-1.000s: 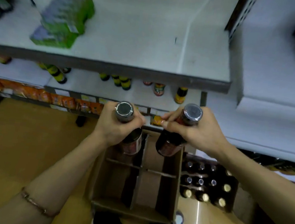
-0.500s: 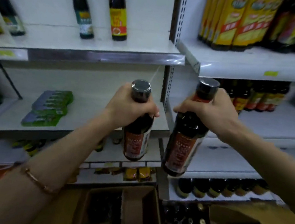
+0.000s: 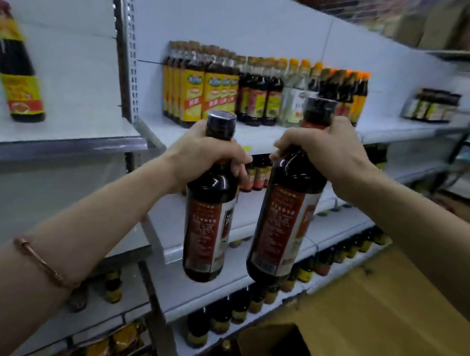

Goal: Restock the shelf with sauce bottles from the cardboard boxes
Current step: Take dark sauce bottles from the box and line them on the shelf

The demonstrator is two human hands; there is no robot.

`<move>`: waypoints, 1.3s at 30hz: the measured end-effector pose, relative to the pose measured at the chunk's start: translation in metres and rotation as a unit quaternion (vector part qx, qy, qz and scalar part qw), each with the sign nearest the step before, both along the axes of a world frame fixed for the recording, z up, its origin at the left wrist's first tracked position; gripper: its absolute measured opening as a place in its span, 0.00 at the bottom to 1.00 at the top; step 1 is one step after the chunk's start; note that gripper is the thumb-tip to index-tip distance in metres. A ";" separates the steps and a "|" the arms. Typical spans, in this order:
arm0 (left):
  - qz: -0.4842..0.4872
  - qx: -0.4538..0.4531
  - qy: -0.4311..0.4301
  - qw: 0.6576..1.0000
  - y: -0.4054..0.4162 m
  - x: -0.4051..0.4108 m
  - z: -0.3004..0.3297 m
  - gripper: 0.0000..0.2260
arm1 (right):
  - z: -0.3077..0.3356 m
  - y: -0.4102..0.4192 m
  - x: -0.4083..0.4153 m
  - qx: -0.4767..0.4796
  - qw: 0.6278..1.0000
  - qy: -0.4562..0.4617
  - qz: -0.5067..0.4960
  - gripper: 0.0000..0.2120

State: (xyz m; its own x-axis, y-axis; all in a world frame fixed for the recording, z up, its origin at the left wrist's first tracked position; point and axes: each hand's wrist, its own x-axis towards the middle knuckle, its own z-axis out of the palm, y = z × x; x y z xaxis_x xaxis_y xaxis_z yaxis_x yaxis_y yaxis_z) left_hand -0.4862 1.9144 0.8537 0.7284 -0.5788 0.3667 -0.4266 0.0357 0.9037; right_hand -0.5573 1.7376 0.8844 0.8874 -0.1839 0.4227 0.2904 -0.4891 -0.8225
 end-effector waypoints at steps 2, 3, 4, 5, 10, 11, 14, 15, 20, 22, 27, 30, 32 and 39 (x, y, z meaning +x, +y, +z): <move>-0.027 -0.013 0.007 1.000 -0.030 -0.001 0.006 0.09 | 0.005 -0.026 -0.009 0.013 1.000 -0.004 -0.022 0.07; -0.040 -0.016 0.010 0.999 -0.046 -0.002 0.008 0.09 | 0.008 -0.039 -0.012 0.022 0.999 -0.006 -0.034 0.07; -0.053 -0.018 0.010 0.998 -0.063 -0.002 0.011 0.09 | 0.010 -0.053 -0.015 0.028 0.999 -0.009 -0.045 0.07; -0.067 -0.014 0.005 0.998 -0.080 -0.003 0.014 0.09 | 0.012 -0.068 -0.018 0.027 0.998 -0.012 -0.055 0.07; -0.118 -0.018 -0.005 0.993 -0.173 -0.001 0.027 0.09 | 0.019 -0.153 -0.025 0.008 0.994 -0.016 -0.105 0.05; -0.119 -0.023 -0.007 0.993 -0.192 0.001 0.029 0.09 | 0.020 -0.172 -0.025 0.008 0.993 -0.014 -0.116 0.05; -0.133 -0.024 -0.011 0.991 -0.251 0.006 0.032 0.08 | 0.023 -0.225 -0.028 0.001 0.990 -0.007 -0.143 0.05; -0.141 -0.022 -0.013 0.990 -0.270 0.008 0.033 0.08 | 0.023 -0.242 -0.030 -0.003 0.989 -0.009 -0.147 0.05; -0.171 -0.008 -0.022 0.985 -0.359 0.014 0.028 0.09 | 0.020 -0.324 -0.038 -0.021 0.981 -0.018 -0.193 0.07; -0.187 0.002 -0.018 0.982 -0.392 0.018 0.027 0.09 | 0.019 -0.356 -0.039 -0.018 0.977 -0.015 -0.212 0.08; -0.231 0.019 -0.013 0.973 -0.481 0.028 0.023 0.10 | 0.012 -0.427 -0.041 -0.018 0.965 -0.024 -0.261 0.08; -0.267 0.032 -0.013 0.963 -0.539 0.040 0.019 0.10 | 0.004 -0.469 -0.033 -0.018 0.960 -0.014 -0.279 0.07; -0.282 0.034 -0.014 0.959 -0.576 0.052 0.016 0.10 | 0.000 -0.499 -0.023 -0.017 0.960 -0.004 -0.281 0.07; -0.331 0.046 -0.045 0.942 -0.706 0.120 0.025 0.09 | 0.010 -0.612 0.036 -0.037 0.947 0.014 -0.317 0.09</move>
State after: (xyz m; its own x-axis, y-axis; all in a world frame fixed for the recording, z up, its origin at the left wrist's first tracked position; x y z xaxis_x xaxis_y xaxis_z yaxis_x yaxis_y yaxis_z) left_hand -0.3657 1.2085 0.8782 0.1662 -0.9270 0.3363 -0.4128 0.2443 0.8774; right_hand -0.5216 1.1259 0.8948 0.6192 -0.6553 0.4327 -0.1037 -0.6144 -0.7821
